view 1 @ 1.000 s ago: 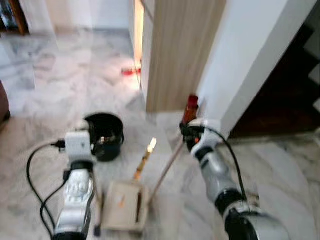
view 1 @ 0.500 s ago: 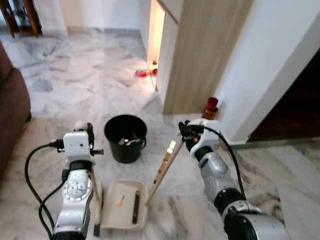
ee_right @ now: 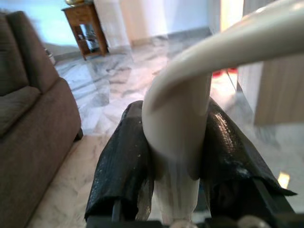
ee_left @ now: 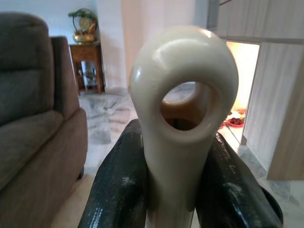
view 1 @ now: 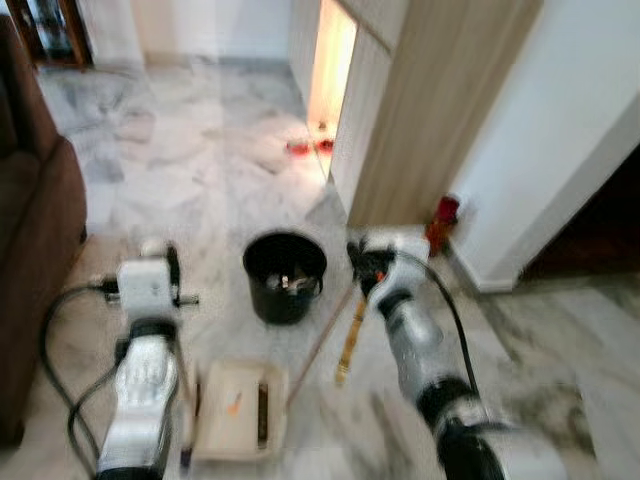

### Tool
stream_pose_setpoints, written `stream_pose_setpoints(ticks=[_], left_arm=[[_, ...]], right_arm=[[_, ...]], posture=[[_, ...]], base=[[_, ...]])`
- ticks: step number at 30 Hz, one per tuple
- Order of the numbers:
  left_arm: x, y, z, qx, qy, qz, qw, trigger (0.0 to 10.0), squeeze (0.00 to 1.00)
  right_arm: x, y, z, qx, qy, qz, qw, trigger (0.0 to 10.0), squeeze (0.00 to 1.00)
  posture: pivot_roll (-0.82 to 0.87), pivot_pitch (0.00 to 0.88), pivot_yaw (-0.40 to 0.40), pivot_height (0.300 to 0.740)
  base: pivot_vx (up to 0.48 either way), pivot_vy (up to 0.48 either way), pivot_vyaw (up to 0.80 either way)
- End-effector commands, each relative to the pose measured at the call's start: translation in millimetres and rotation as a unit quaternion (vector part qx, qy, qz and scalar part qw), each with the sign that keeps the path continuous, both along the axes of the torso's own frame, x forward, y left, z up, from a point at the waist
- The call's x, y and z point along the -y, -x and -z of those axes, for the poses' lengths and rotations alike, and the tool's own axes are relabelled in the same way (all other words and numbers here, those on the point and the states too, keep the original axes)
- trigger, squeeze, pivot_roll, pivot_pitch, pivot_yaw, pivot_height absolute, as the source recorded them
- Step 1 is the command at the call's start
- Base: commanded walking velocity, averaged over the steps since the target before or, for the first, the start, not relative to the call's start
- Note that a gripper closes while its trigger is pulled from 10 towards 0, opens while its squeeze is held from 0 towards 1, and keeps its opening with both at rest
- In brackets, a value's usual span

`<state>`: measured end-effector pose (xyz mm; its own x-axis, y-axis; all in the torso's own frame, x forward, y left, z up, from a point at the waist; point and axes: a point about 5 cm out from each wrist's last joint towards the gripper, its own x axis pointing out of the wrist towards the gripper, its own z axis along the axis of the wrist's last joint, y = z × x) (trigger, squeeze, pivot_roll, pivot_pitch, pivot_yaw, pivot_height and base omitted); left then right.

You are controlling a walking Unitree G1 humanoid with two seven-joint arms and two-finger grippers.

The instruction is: Sweep floor

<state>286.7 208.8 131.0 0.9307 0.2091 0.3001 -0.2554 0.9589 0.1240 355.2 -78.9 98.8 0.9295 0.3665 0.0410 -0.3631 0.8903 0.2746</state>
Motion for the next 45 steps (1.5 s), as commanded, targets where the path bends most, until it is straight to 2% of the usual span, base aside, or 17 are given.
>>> stream_pose_setpoints(ticks=[1,6,13,15,18,23,26,31,37,45], left_arm=[[9.8,0.2,-12,0.031,-0.002,0.016,0.999,10.0,0.00],[7.9,4.6,-20,0.046,-0.011,0.007,0.999,10.0,0.00],[4.1,7.6,-27,0.043,-0.067,0.007,0.997,10.0,0.00],[1.0,8.2,-24,0.035,-0.077,0.005,0.996,10.0,0.00],[-6.9,10.5,-12,-0.004,-0.093,-0.005,0.996,10.0,0.00],[-9.4,12.7,-5,-0.022,-0.118,-0.006,0.993,10.0,0.00],[-9.2,15.0,-1,-0.030,-0.122,-0.006,0.992,10.0,0.00],[-7.9,17.2,2,-0.038,-0.119,-0.008,0.992,10.0,0.00],[-6.2,18.4,4,-0.043,-0.118,-0.006,0.992,10.0,0.00],[-3.5,17.9,4,-0.042,-0.117,-0.005,0.992,10.0,0.00]], right_arm=[[4.8,-7.3,-17,0.032,-0.028,0.024,0.999,10.0,0.00],[0.6,-8.6,-23,0.042,-0.033,0.020,0.998,10.0,0.00],[0.4,-8.6,-23,0.045,-0.024,0.024,0.998,10.0,0.00],[1.5,-8.7,-24,0.051,-0.014,0.028,0.998,10.0,0.00],[8.5,-9.9,-27,0.068,0.002,0.054,0.996,10.0,0.00],[13.6,-11.6,-31,0.080,0.010,0.075,0.994,10.0,0.00],[13.6,-13.4,-39,0.097,0.016,0.083,0.992,10.0,0.00],[7.8,-14.1,-49,0.119,-0.004,0.079,0.990,10.0,0.00],[-4.3,-15.8,-71,0.154,-0.054,0.057,0.985,10.0,0.00],[-3.4,-17.8,-96,0.200,-0.062,0.071,0.975,10.0,0.00]], posture=[[0.23,0.000,-0.102,0.740],[0.23,0.000,-0.109,0.740],[0.24,0.000,-0.111,0.740],[0.24,0.000,-0.109,0.740],[0.24,0.000,-0.108,0.740],[0.23,0.000,-0.106,0.740],[0.23,0.000,-0.104,0.740],[0.23,0.000,-0.104,0.740],[0.23,0.000,-0.098,0.740],[0.23,0.000,-0.097,0.740]], base=[[0.000,0.000,0.00],[0.000,0.000,0.00],[0.000,0.000,0.00],[0.000,0.000,0.00],[0.000,0.000,0.00],[0.000,0.000,0.00],[0.000,0.000,0.00],[0.000,0.000,0.00],[0.000,0.000,0.00],[0.000,0.000,0.00]])
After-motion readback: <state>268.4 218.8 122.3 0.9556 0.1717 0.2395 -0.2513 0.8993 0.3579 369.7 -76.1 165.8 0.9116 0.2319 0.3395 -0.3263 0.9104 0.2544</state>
